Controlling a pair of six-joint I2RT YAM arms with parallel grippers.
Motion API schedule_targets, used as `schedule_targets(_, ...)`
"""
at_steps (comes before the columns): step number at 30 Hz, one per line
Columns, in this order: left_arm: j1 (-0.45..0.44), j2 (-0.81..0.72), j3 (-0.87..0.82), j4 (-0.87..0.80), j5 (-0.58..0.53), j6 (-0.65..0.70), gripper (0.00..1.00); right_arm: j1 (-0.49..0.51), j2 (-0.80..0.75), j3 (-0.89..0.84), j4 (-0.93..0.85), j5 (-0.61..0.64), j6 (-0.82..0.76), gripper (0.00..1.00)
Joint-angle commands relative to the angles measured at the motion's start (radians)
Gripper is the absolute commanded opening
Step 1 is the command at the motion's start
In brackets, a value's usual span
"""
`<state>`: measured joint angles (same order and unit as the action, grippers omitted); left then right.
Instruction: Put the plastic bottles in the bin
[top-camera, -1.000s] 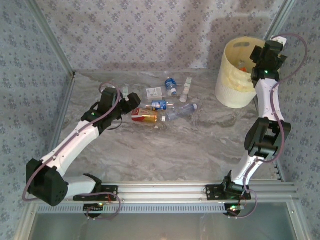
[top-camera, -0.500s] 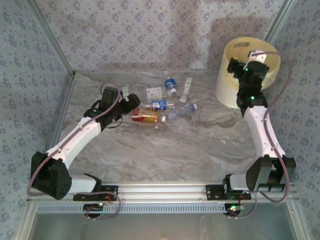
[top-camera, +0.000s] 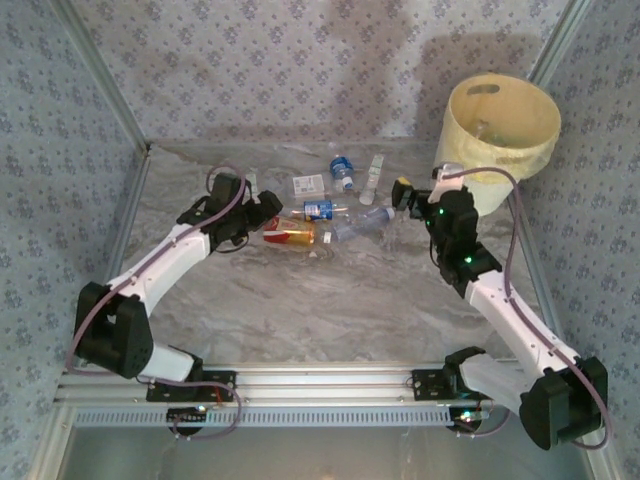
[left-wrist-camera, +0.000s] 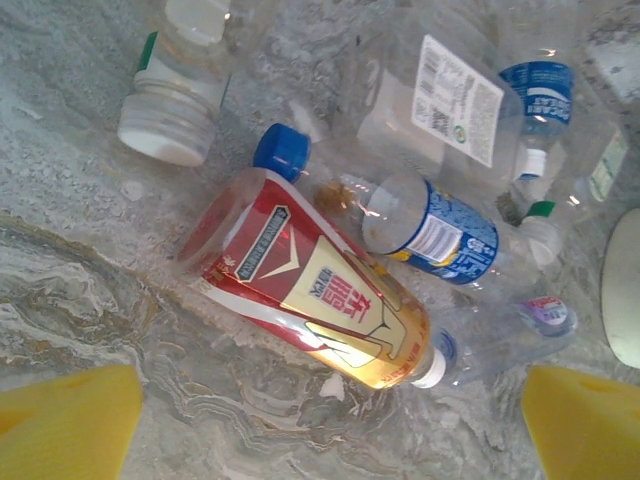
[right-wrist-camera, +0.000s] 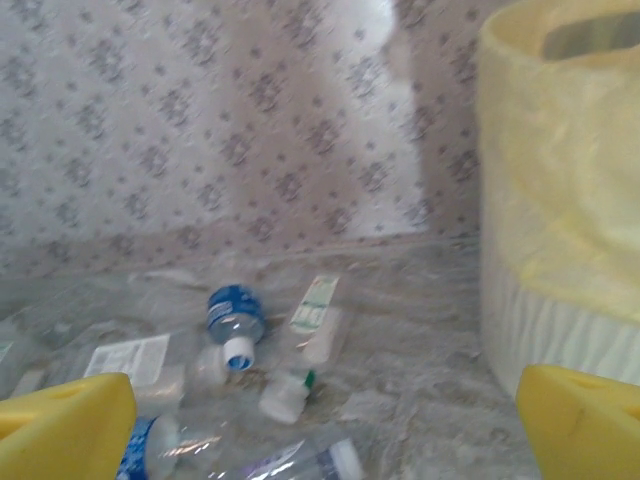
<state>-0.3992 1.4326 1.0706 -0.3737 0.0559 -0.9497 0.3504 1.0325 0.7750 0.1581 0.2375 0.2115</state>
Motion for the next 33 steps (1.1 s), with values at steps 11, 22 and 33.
schedule_targets(11,0.033,0.201,0.166,-0.138,-0.01,-0.103,0.98,0.133,0.005,-0.084,0.073,0.11,0.052,1.0)
schedule_targets(22,0.037,0.357,0.211,-0.095,0.074,-0.352,0.98,0.128,-0.026,-0.092,0.013,0.159,0.061,1.0)
schedule_targets(33,0.015,0.41,0.217,-0.113,0.042,-0.482,0.98,0.124,-0.043,-0.103,-0.015,0.174,0.058,1.0)
